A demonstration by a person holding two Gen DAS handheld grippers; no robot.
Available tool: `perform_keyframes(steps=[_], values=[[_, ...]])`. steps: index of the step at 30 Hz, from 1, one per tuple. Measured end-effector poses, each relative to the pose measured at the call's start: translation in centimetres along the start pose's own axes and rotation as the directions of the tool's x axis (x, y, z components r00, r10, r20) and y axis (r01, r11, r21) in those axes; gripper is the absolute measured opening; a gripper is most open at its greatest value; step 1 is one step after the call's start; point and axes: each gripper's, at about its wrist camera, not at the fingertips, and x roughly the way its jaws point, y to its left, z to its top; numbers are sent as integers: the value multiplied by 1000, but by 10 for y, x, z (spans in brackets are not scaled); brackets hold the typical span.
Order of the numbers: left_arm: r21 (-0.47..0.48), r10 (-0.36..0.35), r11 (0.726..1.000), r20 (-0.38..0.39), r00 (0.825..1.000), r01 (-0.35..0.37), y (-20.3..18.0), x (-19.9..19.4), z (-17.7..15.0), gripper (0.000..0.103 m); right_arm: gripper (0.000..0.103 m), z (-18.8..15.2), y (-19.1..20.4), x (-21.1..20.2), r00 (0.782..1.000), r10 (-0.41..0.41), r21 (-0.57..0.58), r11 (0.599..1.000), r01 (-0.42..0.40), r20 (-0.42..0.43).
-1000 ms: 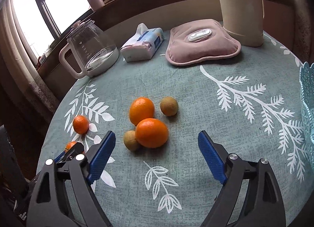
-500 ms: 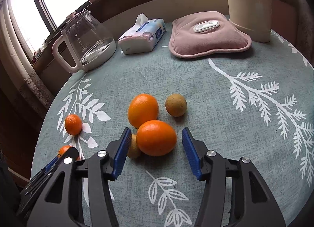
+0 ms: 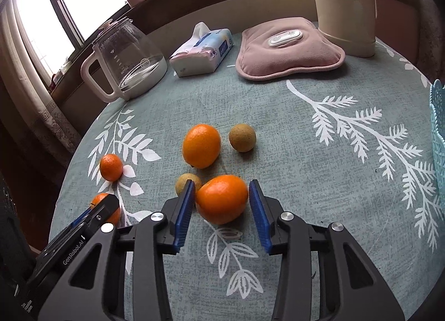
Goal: Organize fruits
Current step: 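Grasp another large orange with the right tool while the left tool holds its orange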
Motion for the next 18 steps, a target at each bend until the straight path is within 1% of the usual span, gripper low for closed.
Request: perform_keyframes(steps=[4, 8, 10, 11, 12, 15, 18], values=[[6, -8, 1000, 0, 1000, 8, -2, -1, -1, 40, 41, -1, 1, -13, 1000, -10, -21, 1000, 10, 28], [8, -14, 1000, -1, 1000, 14, -2, -1, 0, 40, 42, -7, -3, -13, 1000, -23, -15, 1000, 23, 18], [6, -14, 1000, -2, 1000, 14, -1, -1, 0, 40, 48, -10, -6, -13, 999, -38, -14, 999, 38, 15], [5, -14, 1000, -2, 1000, 14, -1, -1, 0, 40, 54, -13, -9, -12, 999, -38, -5, 999, 38, 6], [5, -15, 1000, -3, 1000, 15, -1, -1, 0, 40, 55, -15, -12, -11, 999, -41, 2, 999, 41, -3], [9, -18, 1000, -3, 1000, 18, -2, -1, 0, 40, 55, -21, -18, -8, 998, -57, 9, 998, 57, -19], [11, -19, 1000, -3, 1000, 19, -3, -2, -1, 40, 55, -23, -19, -7, 998, -56, 5, 998, 57, -22]])
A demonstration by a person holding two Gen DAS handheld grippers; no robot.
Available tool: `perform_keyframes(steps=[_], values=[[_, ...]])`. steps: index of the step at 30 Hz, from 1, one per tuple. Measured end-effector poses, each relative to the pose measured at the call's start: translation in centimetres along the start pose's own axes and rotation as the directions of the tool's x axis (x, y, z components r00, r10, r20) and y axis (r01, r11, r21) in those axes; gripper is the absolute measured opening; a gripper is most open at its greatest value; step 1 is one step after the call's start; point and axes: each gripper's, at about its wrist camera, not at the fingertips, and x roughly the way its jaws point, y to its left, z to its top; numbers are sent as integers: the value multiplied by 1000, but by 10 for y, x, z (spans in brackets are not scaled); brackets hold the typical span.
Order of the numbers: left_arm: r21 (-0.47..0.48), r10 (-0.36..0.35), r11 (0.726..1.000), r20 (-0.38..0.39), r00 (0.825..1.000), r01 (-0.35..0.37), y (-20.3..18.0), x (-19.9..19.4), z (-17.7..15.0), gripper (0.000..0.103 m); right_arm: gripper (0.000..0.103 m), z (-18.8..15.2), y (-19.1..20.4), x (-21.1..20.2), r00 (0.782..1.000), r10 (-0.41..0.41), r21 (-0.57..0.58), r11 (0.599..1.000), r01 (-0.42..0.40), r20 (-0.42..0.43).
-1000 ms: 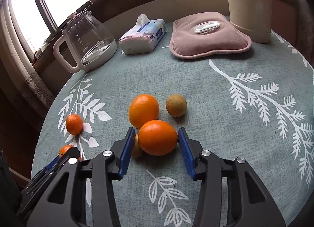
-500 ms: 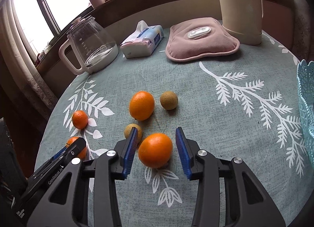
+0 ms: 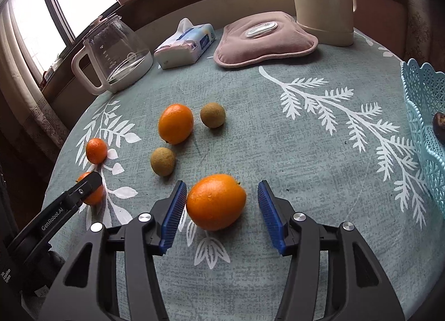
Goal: Organize fruits
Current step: 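Grasp another large orange with the right tool while the left tool holds its orange, then lower the right tool's orange into the basket and open it while the left tool holds its orange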
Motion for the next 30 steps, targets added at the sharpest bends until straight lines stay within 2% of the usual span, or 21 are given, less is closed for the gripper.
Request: perform_keyframes(steps=[3, 4, 5, 12, 20, 30], values=[[1, -1, 1000, -2, 1000, 1, 0, 0, 0, 40, 53, -1, 2, 1, 1000, 0, -17, 1000, 0, -3], [1, -1, 1000, -2, 1000, 1, 0, 0, 0, 40, 51, -1, 3, 1, 1000, 1, -23, 1000, -1, -6], [1, -1, 1000, -2, 1000, 1, 0, 0, 0, 40, 43, -1, 5, 1, 1000, 4, -30, 1000, -5, -8], [4, -4, 1000, 0, 1000, 4, -1, 0, -1, 40, 43, 0, 6, -11, 1000, 3, -33, 999, -3, 16], [25, -32, 999, -3, 999, 32, -6, -1, -2, 40, 43, 9, -5, -42, 996, 2, -2, 1000, -1, 89], [40, -76, 996, -10, 997, 76, -12, -2, -3, 40, 43, 17, -36, -88, 977, -74, 54, 997, 64, 199]])
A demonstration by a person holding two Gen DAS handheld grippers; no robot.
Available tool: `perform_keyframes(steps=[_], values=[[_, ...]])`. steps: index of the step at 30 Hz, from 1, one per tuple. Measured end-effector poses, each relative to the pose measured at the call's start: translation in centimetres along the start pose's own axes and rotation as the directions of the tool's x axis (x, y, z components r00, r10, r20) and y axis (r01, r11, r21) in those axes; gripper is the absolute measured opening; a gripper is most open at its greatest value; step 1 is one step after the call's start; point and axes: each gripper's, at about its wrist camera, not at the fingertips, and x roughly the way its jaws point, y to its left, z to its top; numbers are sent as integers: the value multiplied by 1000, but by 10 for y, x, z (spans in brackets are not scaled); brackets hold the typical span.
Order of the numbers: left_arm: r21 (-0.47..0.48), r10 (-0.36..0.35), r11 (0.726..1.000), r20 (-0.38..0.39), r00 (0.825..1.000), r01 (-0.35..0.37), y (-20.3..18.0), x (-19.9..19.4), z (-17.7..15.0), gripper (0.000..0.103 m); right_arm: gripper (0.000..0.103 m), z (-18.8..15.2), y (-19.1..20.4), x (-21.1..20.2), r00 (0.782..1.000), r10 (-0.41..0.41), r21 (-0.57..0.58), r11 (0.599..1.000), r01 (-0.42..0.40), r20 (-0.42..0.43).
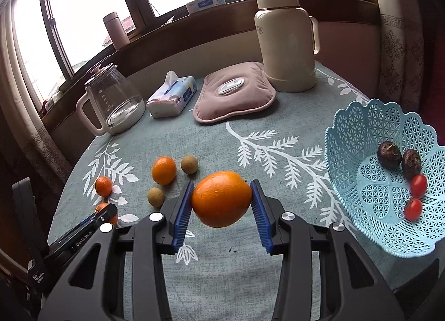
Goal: Organize fruits
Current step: 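Lower the right tool's orange into the basket and open it while the left tool holds its orange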
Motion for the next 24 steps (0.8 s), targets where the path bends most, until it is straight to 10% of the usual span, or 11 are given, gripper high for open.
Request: perform_keyframes(steps=[24], values=[[20, 1, 1000, -7, 1000, -1, -5, 1, -3, 40, 52, -11, -105, -39, 978, -209, 177, 963, 201, 28]])
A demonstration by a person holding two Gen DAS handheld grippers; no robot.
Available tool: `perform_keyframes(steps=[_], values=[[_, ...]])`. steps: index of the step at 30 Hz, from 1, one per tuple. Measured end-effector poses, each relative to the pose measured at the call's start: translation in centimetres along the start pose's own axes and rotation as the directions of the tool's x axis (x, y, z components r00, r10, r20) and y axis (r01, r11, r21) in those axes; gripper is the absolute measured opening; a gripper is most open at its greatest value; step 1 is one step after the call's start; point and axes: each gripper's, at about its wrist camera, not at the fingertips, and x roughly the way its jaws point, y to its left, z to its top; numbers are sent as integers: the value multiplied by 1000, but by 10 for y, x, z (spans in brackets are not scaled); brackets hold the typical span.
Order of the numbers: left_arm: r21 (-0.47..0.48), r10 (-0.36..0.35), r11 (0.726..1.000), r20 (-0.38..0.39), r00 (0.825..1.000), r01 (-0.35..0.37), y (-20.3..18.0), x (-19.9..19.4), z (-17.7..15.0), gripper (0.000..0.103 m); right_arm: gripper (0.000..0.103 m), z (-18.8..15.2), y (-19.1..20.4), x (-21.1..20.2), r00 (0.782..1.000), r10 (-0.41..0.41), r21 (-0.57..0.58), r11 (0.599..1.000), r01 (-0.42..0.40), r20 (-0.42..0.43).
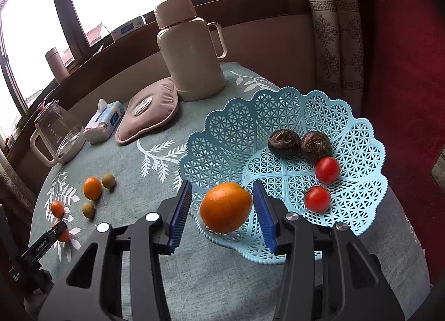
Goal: Organize fruits
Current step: 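Lower the right tool's orange into the basket and open it while the left tool holds its orange, then lower the orange into the blue basket and open the left tool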
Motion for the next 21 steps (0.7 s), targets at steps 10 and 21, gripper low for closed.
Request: perform_keyframes(steps=[10, 21], values=[[14, -42, 999, -30, 999, 43, -11, -2, -5, 40, 53, 7, -31, -16, 998, -37, 63, 997, 33, 55], [101, -177, 978, -71, 982, 184, -69, -17, -9, 40, 61, 16, -67, -32, 992, -62, 144, 989, 45, 112]])
